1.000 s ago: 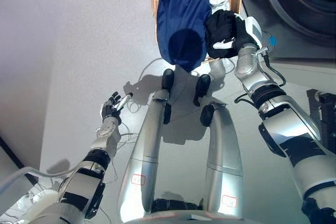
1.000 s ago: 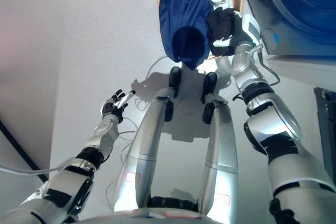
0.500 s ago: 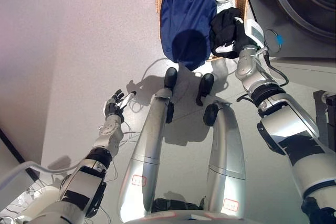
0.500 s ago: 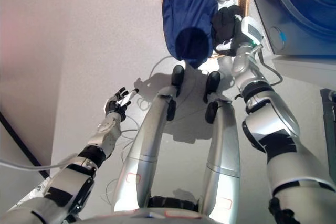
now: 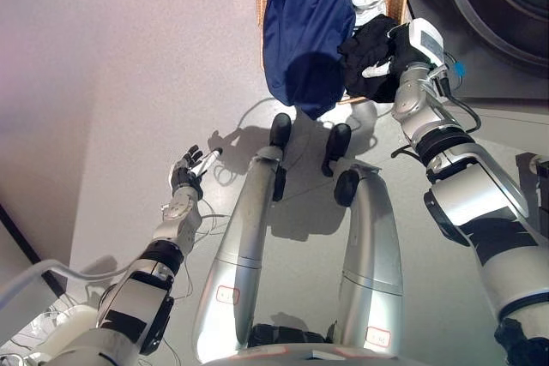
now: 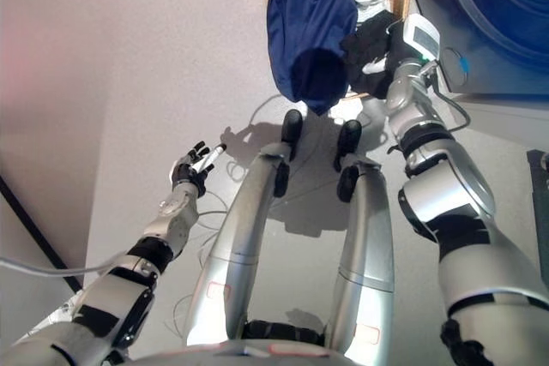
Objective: Put the clothes in the basket into the washing machine.
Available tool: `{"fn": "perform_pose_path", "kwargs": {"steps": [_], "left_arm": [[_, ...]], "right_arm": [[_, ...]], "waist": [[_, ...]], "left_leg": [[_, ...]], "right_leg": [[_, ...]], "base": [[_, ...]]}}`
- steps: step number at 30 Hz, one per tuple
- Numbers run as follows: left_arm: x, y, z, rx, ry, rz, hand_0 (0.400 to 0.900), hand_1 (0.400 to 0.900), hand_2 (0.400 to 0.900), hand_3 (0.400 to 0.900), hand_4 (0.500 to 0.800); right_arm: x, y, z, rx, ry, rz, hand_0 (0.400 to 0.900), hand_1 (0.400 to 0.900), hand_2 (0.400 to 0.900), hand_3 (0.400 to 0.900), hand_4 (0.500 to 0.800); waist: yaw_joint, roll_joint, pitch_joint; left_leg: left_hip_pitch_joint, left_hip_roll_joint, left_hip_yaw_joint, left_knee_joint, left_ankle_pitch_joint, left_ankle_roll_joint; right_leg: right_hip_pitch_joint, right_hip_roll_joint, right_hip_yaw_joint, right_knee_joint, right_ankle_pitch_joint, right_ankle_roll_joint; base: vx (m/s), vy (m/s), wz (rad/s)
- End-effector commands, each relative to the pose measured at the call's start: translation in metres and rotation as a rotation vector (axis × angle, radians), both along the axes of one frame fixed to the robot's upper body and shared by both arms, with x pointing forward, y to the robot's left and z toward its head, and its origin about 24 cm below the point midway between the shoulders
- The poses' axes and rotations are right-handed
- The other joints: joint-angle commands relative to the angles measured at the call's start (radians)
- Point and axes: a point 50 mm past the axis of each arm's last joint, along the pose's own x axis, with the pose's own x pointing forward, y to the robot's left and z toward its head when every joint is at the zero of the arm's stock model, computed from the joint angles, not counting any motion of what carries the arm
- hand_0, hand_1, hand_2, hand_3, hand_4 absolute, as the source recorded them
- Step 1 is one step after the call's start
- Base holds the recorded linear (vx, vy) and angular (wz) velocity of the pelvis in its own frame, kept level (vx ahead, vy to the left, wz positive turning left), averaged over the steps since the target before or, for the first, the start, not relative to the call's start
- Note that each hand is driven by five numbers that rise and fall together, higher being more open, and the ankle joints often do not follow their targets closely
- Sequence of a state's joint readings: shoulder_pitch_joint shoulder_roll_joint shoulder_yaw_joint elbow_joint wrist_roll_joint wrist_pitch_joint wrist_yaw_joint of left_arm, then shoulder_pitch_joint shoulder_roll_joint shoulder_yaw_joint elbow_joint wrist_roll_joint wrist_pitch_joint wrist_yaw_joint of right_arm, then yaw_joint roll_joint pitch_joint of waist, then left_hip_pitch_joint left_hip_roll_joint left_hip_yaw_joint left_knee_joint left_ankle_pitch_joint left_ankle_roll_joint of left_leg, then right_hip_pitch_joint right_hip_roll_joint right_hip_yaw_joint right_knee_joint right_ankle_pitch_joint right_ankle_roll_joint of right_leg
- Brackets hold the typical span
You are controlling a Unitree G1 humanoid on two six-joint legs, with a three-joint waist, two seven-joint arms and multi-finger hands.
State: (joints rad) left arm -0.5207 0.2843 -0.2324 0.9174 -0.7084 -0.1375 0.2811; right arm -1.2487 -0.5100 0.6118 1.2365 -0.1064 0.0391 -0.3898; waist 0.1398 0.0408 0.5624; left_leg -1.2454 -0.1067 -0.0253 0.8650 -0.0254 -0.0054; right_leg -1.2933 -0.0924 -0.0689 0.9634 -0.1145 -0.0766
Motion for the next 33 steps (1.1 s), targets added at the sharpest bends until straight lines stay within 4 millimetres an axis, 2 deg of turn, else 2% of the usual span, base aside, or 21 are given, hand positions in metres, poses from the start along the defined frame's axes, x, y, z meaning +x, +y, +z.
{"fn": "perform_pose_path", "kwargs": {"steps": [1,2,3,4,5,6,7,10,12,15,16,17,20,22,23,24,25,26,27,28,33], "left_arm": [[-0.026,0.030,-0.025,0.020,0.084,0.154,0.900,0.900,0.900,0.900,0.800],[-0.029,0.034,-0.027,0.013,0.091,0.179,0.900,0.900,0.900,0.900,0.800],[-0.030,0.034,-0.027,0.013,0.091,0.179,0.900,0.900,0.900,0.900,0.800],[-0.032,0.038,-0.029,0.004,0.101,0.205,0.900,0.900,0.900,0.900,0.800],[-0.032,0.038,-0.029,0.004,0.101,0.204,0.900,0.900,0.900,0.900,0.800],[-0.035,0.042,-0.031,-0.002,0.111,0.230,0.900,0.900,0.900,0.900,0.800],[-0.036,0.042,-0.031,-0.002,0.111,0.229,0.900,0.900,0.900,0.900,0.800],[-0.043,0.049,-0.037,-0.018,0.144,0.273,0.900,0.900,0.900,0.900,0.800],[-0.045,0.049,-0.040,-0.018,0.157,0.275,0.900,0.900,0.900,0.900,0.800],[-0.047,0.051,-0.042,-0.013,0.172,0.284,0.900,0.900,0.900,0.900,0.800],[-0.048,0.053,-0.042,-0.005,0.170,0.283,0.900,0.900,0.900,0.900,0.800],[-0.048,0.053,-0.041,-0.006,0.169,0.283,0.900,0.900,0.900,0.900,0.800],[-0.048,0.057,-0.039,0.026,0.153,0.265,0.900,0.900,0.900,0.900,0.800],[-0.049,0.058,-0.039,0.028,0.149,0.260,0.900,0.900,0.900,0.900,0.800],[-0.049,0.059,-0.039,0.034,0.149,0.255,0.900,0.900,0.900,0.900,0.800],[-0.051,0.059,-0.040,0.039,0.153,0.246,0.900,0.900,0.900,0.900,0.800],[-0.051,0.059,-0.040,0.037,0.153,0.245,0.900,0.900,0.900,0.900,0.800],[-0.050,0.058,-0.041,0.048,0.157,0.226,0.900,0.900,0.900,0.900,0.800],[-0.050,0.058,-0.041,0.046,0.156,0.226,0.900,0.900,0.900,0.900,0.800],[-0.050,0.056,-0.042,0.050,0.161,0.211,0.900,0.900,0.900,0.900,0.800],[-0.050,0.048,-0.045,0.040,0.166,0.179,0.900,0.900,0.900,0.900,0.800]], "right_arm": [[-0.004,0.019,0.022,-0.097,-0.181,0.094,0.400,0.400,0.400,0.400,0.500],[-0.006,0.026,0.036,-0.115,-0.245,0.132,0.400,0.400,0.400,0.400,0.500],[-0.006,0.026,0.036,-0.115,-0.245,0.132,0.400,0.400,0.400,0.400,0.500],[-0.011,0.035,0.056,-0.124,-0.333,0.178,0.400,0.400,0.400,0.400,0.500],[-0.012,0.035,0.055,-0.123,-0.333,0.178,0.400,0.400,0.400,0.400,0.500],[-0.018,0.044,0.071,-0.118,-0.407,0.225,0.400,0.400,0.400,0.400,0.500],[-0.018,0.043,0.071,-0.118,-0.407,0.224,0.400,0.400,0.400,0.400,0.500],[-0.031,0.045,0.098,-0.014,-0.539,0.268,0.400,0.400,0.400,0.400,0.500],[-0.033,0.042,0.103,0.026,-0.568,0.266,0.400,0.400,0.400,0.400,0.500],[-0.035,0.032,0.116,0.052,-0.632,0.203,0.400,0.400,0.400,0.400,0.500],[-0.037,0.023,0.126,0.047,-0.673,0.147,0.400,0.400,0.400,0.400,0.500],[-0.037,0.023,0.126,0.046,-0.674,0.148,0.400,0.400,0.400,0.400,0.500],[-0.041,0.001,0.150,-0.088,-0.719,0.017,0.400,0.400,0.400,0.400,0.500],[-0.043,-0.004,0.156,-0.104,-0.730,-0.012,0.400,0.400,0.400,0.400,0.500],[-0.044,-0.014,0.162,-0.116,-0.739,-0.060,0.400,0.400,0.400,0.400,0.500],[-0.044,-0.025,0.163,-0.128,-0.713,-0.106,0.400,0.400,0.400,0.400,0.500],[-0.044,-0.024,0.164,-0.129,-0.714,-0.105,0.400,0.400,0.400,0.400,0.500],[-0.046,-0.037,0.169,-0.147,-0.691,-0.164,0.400,0.400,0.400,0.400,0.500],[-0.046,-0.036,0.170,-0.148,-0.692,-0.163,0.400,0.400,0.400,0.400,0.500],[-0.047,-0.051,0.169,-0.151,-0.648,-0.222,0.400,0.400,0.400,0.400,0.500],[-0.047,-0.069,0.163,-0.193,-0.561,-0.292,0.400,0.400,0.400,0.400,0.500]], "waist": [[-0.041,0.015,-0.105],[-0.051,0.007,-0.109],[-0.051,0.006,-0.108],[-0.063,-0.001,-0.114],[-0.063,-0.002,-0.114],[-0.075,-0.010,-0.118],[-0.074,-0.011,-0.118],[-0.089,-0.021,-0.128],[-0.093,-0.023,-0.131],[-0.093,-0.024,-0.138],[-0.089,-0.022,-0.147],[-0.088,-0.022,-0.146],[-0.076,-0.012,-0.168],[-0.073,-0.008,-0.172],[-0.067,-0.005,-0.179],[-0.061,-0.003,-0.188],[-0.061,-0.002,-0.189],[-0.051,0.000,-0.198],[-0.052,0.001,-0.199],[-0.044,0.001,-0.206],[-0.030,0.007,-0.220]], "left_leg": [[0.008,-0.028,-0.009,-0.012,-0.083,0.006],[0.011,-0.025,-0.008,-0.013,-0.082,0.004],[0.012,-0.025,-0.007,-0.014,-0.082,0.004],[0.016,-0.024,-0.008,-0.015,-0.083,0.002],[0.017,-0.024,-0.007,-0.016,-0.083,0.002],[0.018,-0.020,-0.006,-0.012,-0.086,0.002],[0.019,-0.020,-0.005,-0.012,-0.087,0.002],[0.022,-0.013,-0.004,-0.017,-0.088,0.001],[0.026,-0.013,-0.004,-0.022,-0.087,-0.001],[0.038,-0.006,-0.001,-0.036,-0.086,-0.003],[0.044,-0.006,-0.002,-0.042,-0.087,-0.003],[0.044,-0.006,-0.002,-0.042,-0.087,-0.003],[0.055,-0.005,-0.001,-0.055,-0.089,-0.004],[0.058,-0.005,-0.001,-0.059,-0.089,-0.004],[0.059,-0.005,-0.001,-0.062,-0.090,-0.003],[0.059,-0.006,-0.001,-0.064,-0.089,-0.003],[0.058,-0.006,-0.001,-0.064,-0.089,-0.003],[0.055,-0.008,0.000,-0.064,-0.087,-0.004],[0.054,-0.008,0.000,-0.064,-0.087,-0.004],[0.053,-0.008,-0.002,-0.065,-0.085,-0.005],[0.032,-0.013,0.002,-0.031,-0.102,0.002]], "right_leg": [[0.010,0.001,0.020,0.028,-0.098,0.110],[0.013,0.002,0.021,0.025,-0.095,0.109],[0.014,0.002,0.022,0.025,-0.095,0.109],[0.017,0.004,0.024,0.023,-0.096,0.108],[0.018,0.004,0.024,0.023,-0.096,0.109],[0.021,0.007,0.025,0.023,-0.097,0.108],[0.021,0.007,0.025,0.024,-0.097,0.108],[0.028,0.009,0.027,0.014,-0.095,0.106],[0.032,0.009,0.029,0.010,-0.095,0.106],[0.045,0.012,0.030,-0.007,-0.093,0.105],[0.051,0.014,0.032,-0.011,-0.095,0.106],[0.052,0.014,0.032,-0.012,-0.095,0.106],[0.060,0.011,0.034,-0.023,-0.098,0.108],[0.062,0.012,0.035,-0.025,-0.099,0.109],[0.063,0.011,0.036,-0.028,-0.100,0.110],[0.062,0.010,0.036,-0.028,-0.102,0.111],[0.061,0.010,0.037,-0.028,-0.102,0.111],[0.057,0.006,0.035,-0.026,-0.102,0.114],[0.056,0.006,0.035,-0.025,-0.102,0.114],[0.051,0.002,0.033,-0.022,-0.105,0.116],[0.028,0.002,0.038,0.014,-0.129,0.118]], "base": [[-0.04,0.025,-0.14],[-0.03,0.018,-0.11],[-0.04,0.019,-0.12],[-0.02,0.012,-0.07],[-0.03,0.024,-0.16],[-0.01,0.010,-0.09],[-0.02,0.012,-0.12],[-0.02,0.007,-0.07],[0.00,-0.003,-0.04],[0.01,-0.011,-0.05],[0.01,-0.007,-0.03],[0.00,0.000,0.00],[0.04,-0.010,0.02],[0.04,-0.015,0.02],[0.05,-0.032,0.04],[0.05,-0.032,0.05],[0.07,-0.046,0.08],[0.04,-0.027,0.06],[0.08,-0.062,0.11],[0.07,-0.045,0.06],[0.08,-0.031,0.02]]}}
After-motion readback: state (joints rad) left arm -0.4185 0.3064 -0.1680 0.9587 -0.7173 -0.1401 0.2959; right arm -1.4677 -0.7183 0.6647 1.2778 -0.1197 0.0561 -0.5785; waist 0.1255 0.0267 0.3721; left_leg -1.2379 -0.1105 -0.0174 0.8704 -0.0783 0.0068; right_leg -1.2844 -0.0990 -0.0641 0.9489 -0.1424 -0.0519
